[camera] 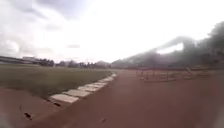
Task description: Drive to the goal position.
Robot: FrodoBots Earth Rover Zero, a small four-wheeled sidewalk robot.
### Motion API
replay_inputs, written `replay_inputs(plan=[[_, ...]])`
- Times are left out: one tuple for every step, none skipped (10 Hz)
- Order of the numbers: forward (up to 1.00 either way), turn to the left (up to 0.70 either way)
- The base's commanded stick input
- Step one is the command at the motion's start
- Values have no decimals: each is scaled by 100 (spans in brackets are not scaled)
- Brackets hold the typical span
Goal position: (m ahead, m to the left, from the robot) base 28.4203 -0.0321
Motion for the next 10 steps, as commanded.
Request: replay_inputs(plan=[[70,-35],[70,-21],[70,-5],[70,0],[70,0],[70,0],[70,0],[70,0],[70,0],[70,0]])
